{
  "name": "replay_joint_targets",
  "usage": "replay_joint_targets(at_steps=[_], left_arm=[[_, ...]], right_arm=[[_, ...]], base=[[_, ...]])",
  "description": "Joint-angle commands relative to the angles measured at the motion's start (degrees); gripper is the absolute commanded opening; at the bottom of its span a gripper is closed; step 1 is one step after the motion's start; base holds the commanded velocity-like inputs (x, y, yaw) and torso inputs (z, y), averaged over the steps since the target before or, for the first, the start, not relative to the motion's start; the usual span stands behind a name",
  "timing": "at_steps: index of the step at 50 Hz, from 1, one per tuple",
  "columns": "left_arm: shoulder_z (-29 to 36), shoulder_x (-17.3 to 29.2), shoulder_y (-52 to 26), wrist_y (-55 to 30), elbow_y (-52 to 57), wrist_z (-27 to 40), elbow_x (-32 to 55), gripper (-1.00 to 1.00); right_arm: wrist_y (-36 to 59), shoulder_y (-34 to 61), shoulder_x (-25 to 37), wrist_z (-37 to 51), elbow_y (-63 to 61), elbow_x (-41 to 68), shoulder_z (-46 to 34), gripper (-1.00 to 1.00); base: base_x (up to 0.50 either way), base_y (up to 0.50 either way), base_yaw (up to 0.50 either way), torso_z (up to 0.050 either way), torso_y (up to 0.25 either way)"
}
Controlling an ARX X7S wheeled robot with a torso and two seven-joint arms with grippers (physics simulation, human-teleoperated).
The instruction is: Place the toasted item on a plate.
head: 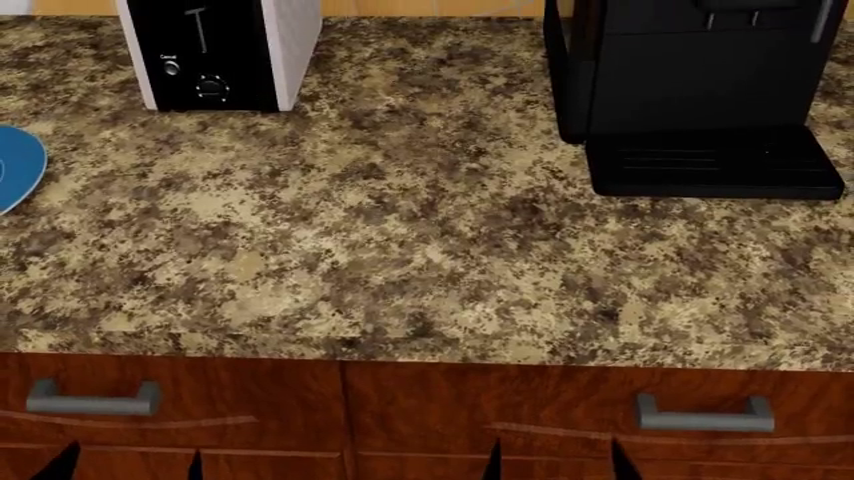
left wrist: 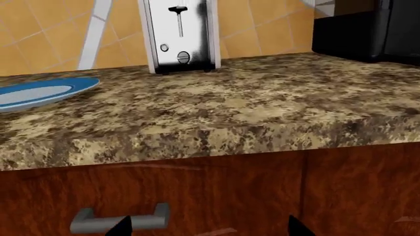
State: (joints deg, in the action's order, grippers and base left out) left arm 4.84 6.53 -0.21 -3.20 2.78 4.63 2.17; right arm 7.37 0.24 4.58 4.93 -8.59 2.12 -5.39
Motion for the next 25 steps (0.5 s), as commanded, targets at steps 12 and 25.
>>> replay_joint_targets(at_steps=[12, 25], left_arm=[[-1.04, 5.06, -6.84, -14.32, 12.66, 0.18, 1.10, 1.00], [-0.35, 7.19, -14.22, -22.83, 15.94, -0.49, 0.90, 1.00]], right_arm=[[13.54, 7.62, 3.72, -0.01, -13.26, 2.22, -0.76, 1.00], [23.99, 19.00, 5.75, -1.18, -17.94, 4.59, 0.11, 1.00]], base=[[0.00, 0.00, 0.00, 0.050, 0.000], [0.00, 0.00, 0.00, 0.050, 0.000]])
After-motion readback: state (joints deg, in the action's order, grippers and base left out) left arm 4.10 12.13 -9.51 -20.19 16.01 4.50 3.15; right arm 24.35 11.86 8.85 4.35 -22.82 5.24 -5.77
